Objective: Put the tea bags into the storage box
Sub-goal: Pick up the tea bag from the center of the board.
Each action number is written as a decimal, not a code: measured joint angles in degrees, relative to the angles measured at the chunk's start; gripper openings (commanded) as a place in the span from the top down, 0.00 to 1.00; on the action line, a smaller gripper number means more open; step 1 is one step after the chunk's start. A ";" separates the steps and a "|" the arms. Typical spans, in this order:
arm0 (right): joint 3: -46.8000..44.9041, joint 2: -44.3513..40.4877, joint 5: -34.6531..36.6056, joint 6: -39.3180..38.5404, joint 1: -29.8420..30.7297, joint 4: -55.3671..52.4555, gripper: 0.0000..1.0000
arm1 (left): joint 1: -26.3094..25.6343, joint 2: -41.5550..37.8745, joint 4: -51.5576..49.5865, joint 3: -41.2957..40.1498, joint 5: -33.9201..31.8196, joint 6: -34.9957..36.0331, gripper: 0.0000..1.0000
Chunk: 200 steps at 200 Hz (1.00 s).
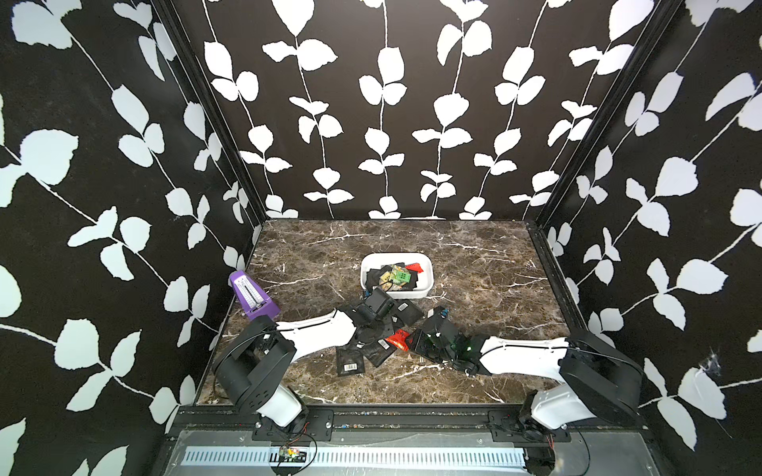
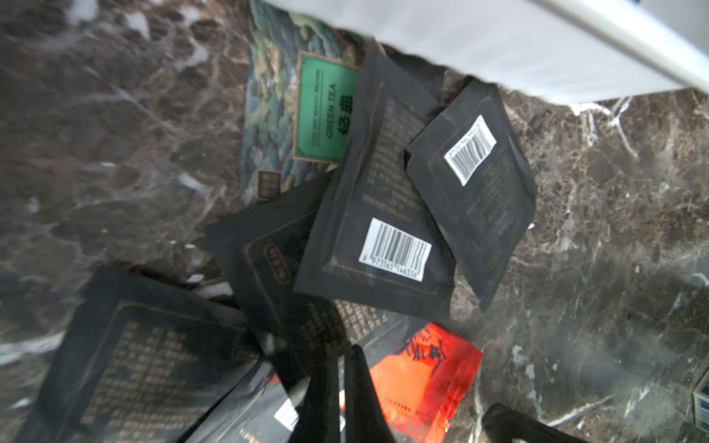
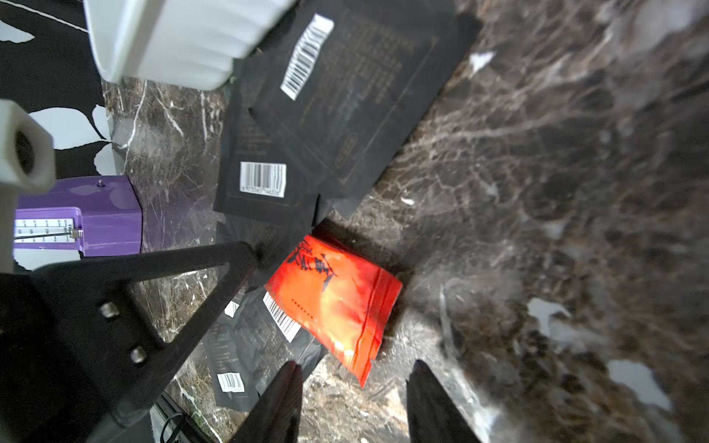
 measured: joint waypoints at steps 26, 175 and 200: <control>0.00 1.33 0.04 0.98 0.22 1.22 0.55 | 0.00 0.83 0.92 -0.61 0.22 -0.39 1.00; 0.20 5.49 2.58 2.23 0.52 4.87 1.00 | 0.07 -0.20 3.06 -3.13 1.20 -0.83 1.00; 0.31 3.32 3.32 0.81 0.55 2.01 1.00 | 0.07 -2.12 1.62 -3.10 1.81 -0.46 1.00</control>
